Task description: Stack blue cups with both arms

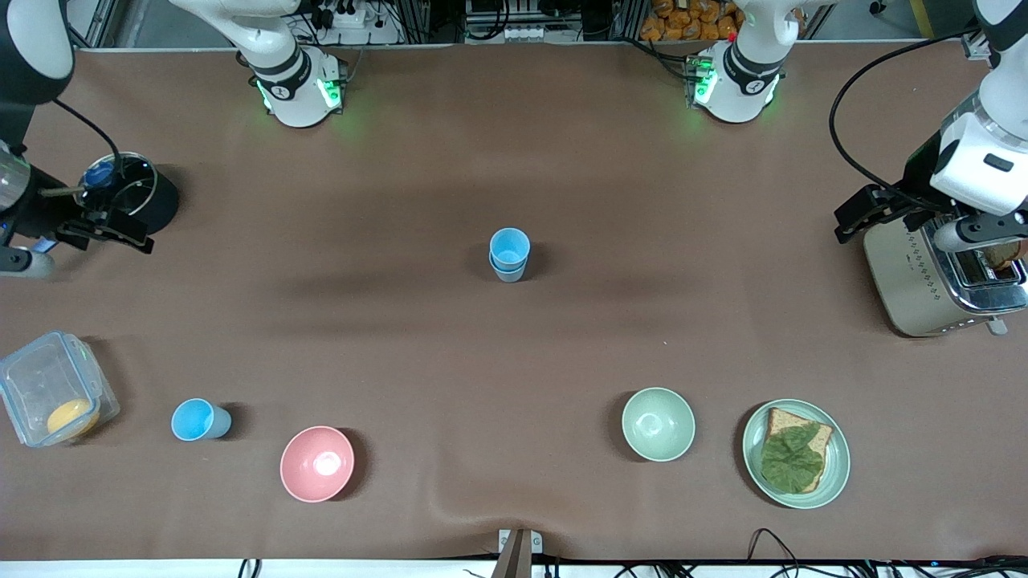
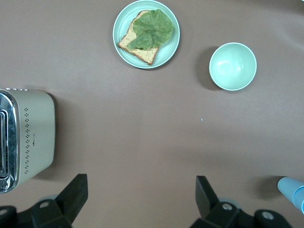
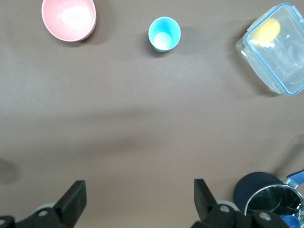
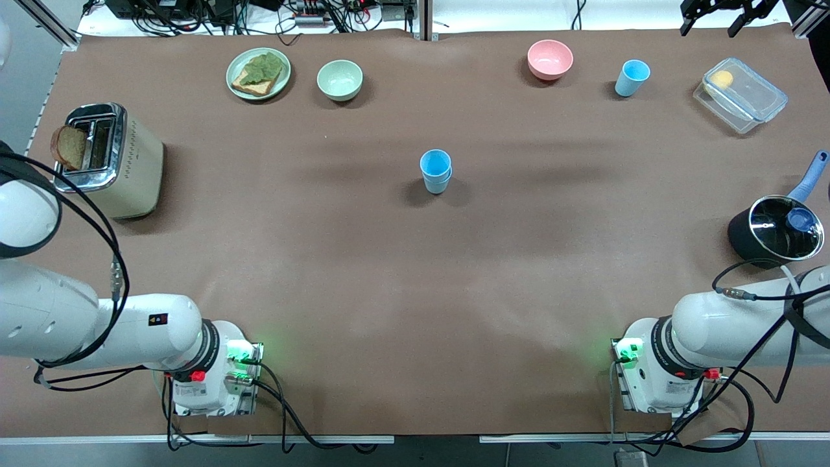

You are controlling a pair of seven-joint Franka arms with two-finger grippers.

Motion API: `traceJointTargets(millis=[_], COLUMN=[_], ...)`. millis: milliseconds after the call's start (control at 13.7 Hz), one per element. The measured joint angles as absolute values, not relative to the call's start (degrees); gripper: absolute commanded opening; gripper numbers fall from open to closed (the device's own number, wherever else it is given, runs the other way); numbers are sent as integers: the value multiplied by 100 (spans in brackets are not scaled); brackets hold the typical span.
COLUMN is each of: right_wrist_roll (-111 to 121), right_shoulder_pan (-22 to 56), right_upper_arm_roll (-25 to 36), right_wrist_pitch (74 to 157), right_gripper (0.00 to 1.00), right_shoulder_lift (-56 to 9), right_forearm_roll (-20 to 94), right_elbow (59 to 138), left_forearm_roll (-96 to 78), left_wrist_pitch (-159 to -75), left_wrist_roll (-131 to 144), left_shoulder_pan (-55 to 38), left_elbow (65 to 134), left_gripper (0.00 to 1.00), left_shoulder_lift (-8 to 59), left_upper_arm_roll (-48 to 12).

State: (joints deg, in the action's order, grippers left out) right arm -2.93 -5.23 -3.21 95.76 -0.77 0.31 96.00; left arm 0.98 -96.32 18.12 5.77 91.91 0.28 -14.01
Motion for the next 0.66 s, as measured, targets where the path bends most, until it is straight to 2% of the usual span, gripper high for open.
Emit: traceJointTargets(millis=[366,659], right_wrist_roll=[-362,151], right_shoulder_pan=[-530,-658], right_upper_arm_roll=[-416,-449], right_wrist_pitch=[9303,8980], right_gripper=[100,100], right_shoulder_lift=[7,7], right_forearm_roll=[185,222], right_elbow=[9536,9291], left_forearm_roll=[98,97], left_wrist_pitch=[-9619,-9042], left_wrist_roll=[1812,1776], left_shoulder_pan=[584,615], left_elbow=[9052,8659], left_gripper=[100,100], left_shoulder_lift=[27,25], left_upper_arm_roll=[-1387,-1331])
